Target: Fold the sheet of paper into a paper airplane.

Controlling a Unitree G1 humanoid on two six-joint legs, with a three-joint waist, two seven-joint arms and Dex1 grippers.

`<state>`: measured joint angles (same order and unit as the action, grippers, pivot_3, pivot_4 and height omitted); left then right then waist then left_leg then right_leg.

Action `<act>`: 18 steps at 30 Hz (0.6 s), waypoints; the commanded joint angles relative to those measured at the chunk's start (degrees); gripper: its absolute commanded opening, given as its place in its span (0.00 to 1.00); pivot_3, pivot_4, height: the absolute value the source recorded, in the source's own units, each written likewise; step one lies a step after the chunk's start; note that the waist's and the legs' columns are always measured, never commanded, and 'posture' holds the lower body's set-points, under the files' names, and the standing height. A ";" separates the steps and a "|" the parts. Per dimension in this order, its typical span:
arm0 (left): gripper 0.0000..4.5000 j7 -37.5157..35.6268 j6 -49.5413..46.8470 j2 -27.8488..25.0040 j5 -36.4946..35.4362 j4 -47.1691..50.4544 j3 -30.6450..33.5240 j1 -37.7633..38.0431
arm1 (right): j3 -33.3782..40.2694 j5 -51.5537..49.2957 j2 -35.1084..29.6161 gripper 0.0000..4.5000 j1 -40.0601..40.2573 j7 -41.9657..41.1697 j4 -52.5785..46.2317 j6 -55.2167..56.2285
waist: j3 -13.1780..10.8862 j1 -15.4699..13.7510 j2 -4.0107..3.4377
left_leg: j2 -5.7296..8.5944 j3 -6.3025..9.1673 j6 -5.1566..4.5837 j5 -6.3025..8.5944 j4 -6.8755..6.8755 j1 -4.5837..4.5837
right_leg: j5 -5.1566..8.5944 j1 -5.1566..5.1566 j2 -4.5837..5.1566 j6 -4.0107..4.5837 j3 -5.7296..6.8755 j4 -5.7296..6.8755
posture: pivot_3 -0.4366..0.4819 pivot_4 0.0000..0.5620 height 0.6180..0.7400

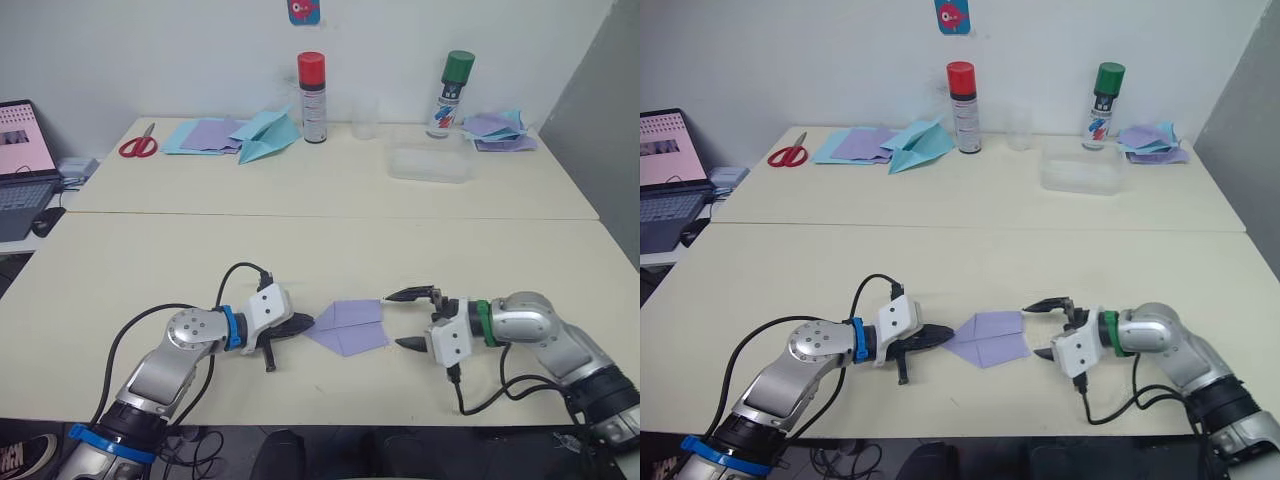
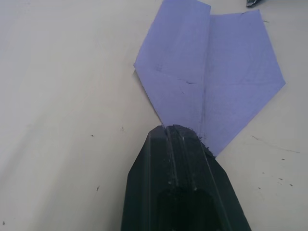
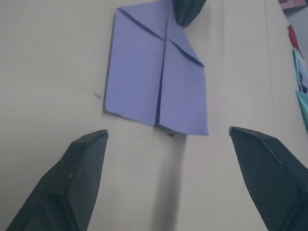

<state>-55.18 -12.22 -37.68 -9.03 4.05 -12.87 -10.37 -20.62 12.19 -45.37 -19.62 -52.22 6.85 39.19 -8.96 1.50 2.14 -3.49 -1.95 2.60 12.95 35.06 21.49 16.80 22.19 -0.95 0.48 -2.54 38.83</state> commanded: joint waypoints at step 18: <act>0.00 1.05 -2.18 0.22 2.22 -2.46 -1.34 1.74 | -5.90 7.94 8.77 0.94 -3.10 1.58 2.98 0.84 | 0.15 0.15 0.09 | -0.06 -0.02 0.00 0.00 -0.03 -0.56 | 0.20 -0.45 -0.01 0.36 -0.02 0.09 | 0.48 0.27 1.00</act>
<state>-54.55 -12.32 -37.67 -8.94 3.70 -12.56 -9.76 -24.27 18.70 -37.14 -23.33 -50.35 8.68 40.60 -8.82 1.65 2.23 -3.55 -1.96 2.60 12.95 35.03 20.92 17.00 21.74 -0.97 0.84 -2.56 38.92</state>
